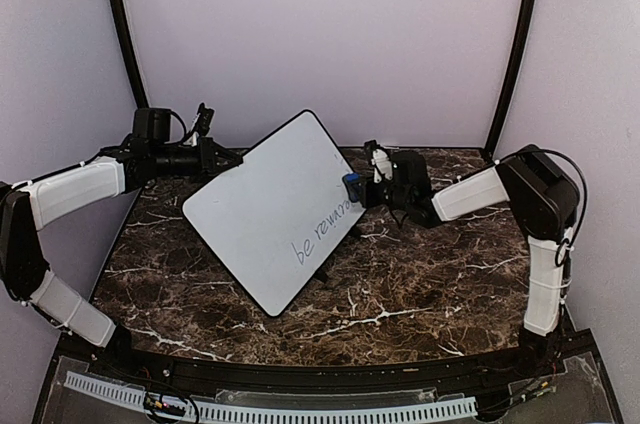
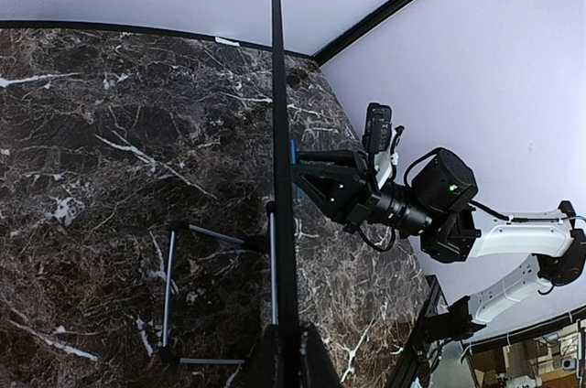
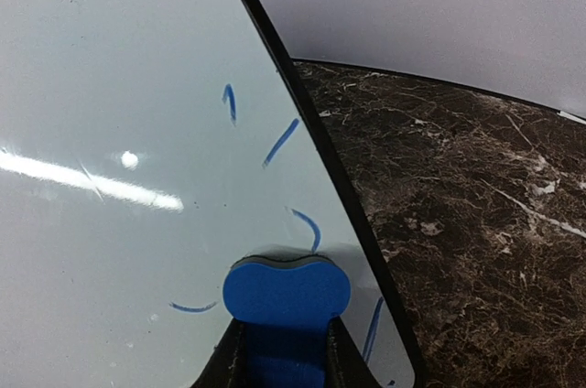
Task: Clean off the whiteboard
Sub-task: Erase the whiteboard at the center of the board.
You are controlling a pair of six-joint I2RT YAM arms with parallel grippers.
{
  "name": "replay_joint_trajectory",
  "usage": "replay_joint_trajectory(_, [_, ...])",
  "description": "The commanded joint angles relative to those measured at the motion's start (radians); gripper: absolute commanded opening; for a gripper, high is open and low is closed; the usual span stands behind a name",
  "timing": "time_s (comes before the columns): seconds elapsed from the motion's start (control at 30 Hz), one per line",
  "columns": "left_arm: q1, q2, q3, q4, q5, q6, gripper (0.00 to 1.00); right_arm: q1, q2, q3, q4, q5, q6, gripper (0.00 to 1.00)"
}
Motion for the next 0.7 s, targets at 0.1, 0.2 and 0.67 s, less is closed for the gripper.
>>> replay_joint_trajectory(0.1, [-0.038, -0.029, -0.003, 0.041, 0.143, 0.042, 0.0, 0.022, 0.098, 0.236, -0.194, -0.088, 0.008, 0.21])
replay_joint_trajectory(0.2, [-0.038, -0.029, -0.002, 0.039, 0.142, 0.044, 0.0, 0.023, 0.16, 0.406, -0.3, -0.075, 0.018, 0.21])
replay_joint_trajectory(0.67, [-0.038, -0.028, -0.002, 0.037, 0.144, 0.045, 0.0, 0.022, 0.155, 0.378, -0.376, -0.075, 0.101, 0.22])
